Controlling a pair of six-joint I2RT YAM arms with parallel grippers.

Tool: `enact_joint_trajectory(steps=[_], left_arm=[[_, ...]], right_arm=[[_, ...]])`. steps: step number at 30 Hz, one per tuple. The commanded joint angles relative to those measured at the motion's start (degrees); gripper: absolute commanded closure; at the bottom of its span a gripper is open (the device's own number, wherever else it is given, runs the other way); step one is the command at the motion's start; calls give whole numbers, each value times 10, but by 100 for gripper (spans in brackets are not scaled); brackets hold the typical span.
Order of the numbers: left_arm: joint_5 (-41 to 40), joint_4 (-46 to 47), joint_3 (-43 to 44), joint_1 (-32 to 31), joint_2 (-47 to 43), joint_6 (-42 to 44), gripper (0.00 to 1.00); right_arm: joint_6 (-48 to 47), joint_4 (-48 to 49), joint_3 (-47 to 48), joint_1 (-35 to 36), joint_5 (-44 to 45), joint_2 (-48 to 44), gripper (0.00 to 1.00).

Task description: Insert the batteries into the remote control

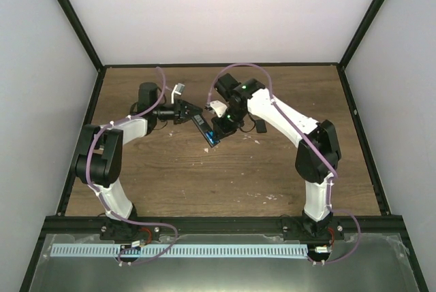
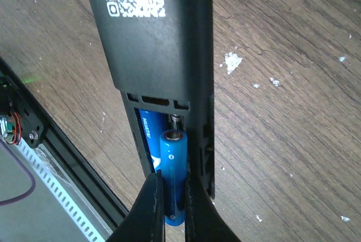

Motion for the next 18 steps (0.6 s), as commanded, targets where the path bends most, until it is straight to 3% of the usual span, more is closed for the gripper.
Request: enact_joint_trajectory(steps=[1, 18], left_arm=[[-3, 22, -6, -10, -16, -11, 100], [-7, 87, -22, -12, -22, -73, 100]], right_arm=[[5, -15, 29, 5, -6, 15, 99], [10, -38, 55, 7, 24, 29, 94]])
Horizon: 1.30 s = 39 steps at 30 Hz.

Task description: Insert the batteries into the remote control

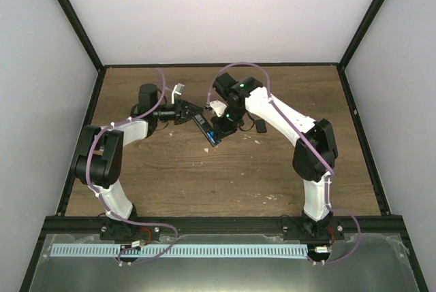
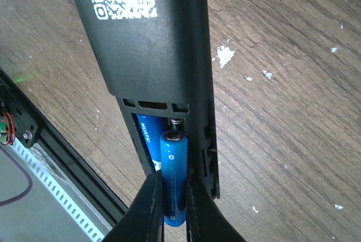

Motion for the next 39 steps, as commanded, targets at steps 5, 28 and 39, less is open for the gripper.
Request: enact_joint_trajectory(steps=[5, 28, 39], left_arm=[[21, 48, -6, -4, -17, -40, 100], [24, 53, -9, -8, -14, -52, 100], [19, 59, -2, -8, -20, -70, 100]], right_arm=[[4, -16, 42, 5, 19, 19, 93], [5, -10, 82, 4, 29, 9, 84], [24, 78, 54, -6, 36, -58, 59]])
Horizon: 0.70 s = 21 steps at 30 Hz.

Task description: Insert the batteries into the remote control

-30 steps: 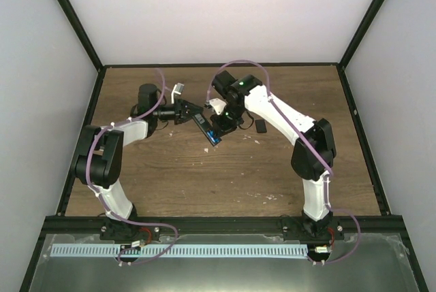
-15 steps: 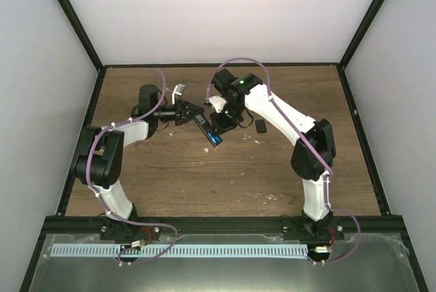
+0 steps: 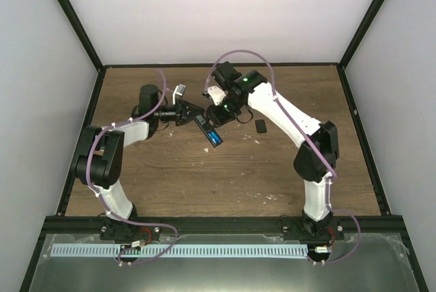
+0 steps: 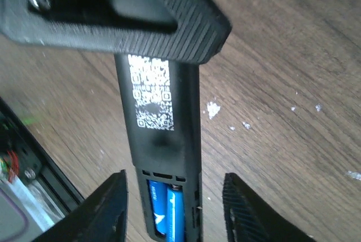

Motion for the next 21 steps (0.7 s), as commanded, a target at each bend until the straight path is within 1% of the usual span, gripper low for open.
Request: enact_joint_trajectory(steps=[1, 3, 5, 9, 16, 21], left_arm=[[6, 28, 12, -2, -24, -26, 100], [4, 17, 23, -2, -33, -26, 100], [1, -6, 36, -3, -37, -17, 100], [4, 0, 38, -3, -34, -34, 100], [6, 75, 17, -3, -30, -109, 100], [4, 78, 8, -2, -38, -157, 100]], right_arm=[[19, 92, -44, -14, -11, -87, 55], [31, 144, -105, -38, -43, -127, 50], [43, 191, -171, -68, -96, -162, 47], [59, 265, -263, -105, -169, -214, 43], [109, 375, -371, -134, -259, -253, 33], [150, 415, -417, -159, -328, -254, 30]])
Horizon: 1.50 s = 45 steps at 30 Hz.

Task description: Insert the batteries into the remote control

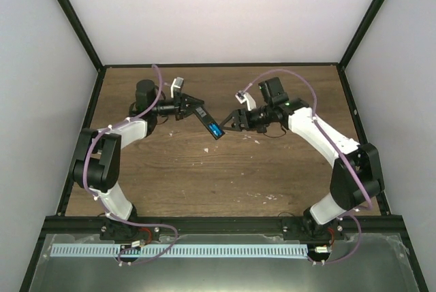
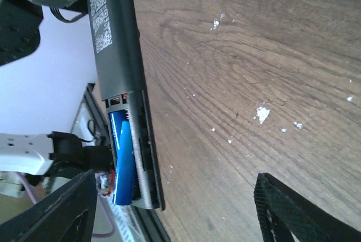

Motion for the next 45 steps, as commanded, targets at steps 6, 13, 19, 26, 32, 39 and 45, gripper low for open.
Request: enact_joint_trajectory(steps=[6, 13, 19, 26, 32, 39, 45], left_arm=[[3, 2, -23, -2, -31, -54, 100], [2, 56, -35, -2, -35, -109, 100], [6, 70, -30, -4, -41, -130, 100], [7, 91, -27, -7, -36, -146, 100], [4, 101, -22, -8, -32, -150, 100], [0, 113, -22, -11, -27, -161, 100], [-5, 120, -21, -15, -26, -170, 100]], right_arm=[[68, 81, -14, -34, -125, -15, 28], [88, 58, -9, -37, -193, 13, 28], [88, 48, -9, -36, -244, 29, 28], [89, 43, -18, -36, -295, 41, 31], [91, 59, -18, -36, -322, 40, 35], [49, 30, -8, -36, -324, 44, 44], [-4, -4, 7, -31, -307, 49, 50]])
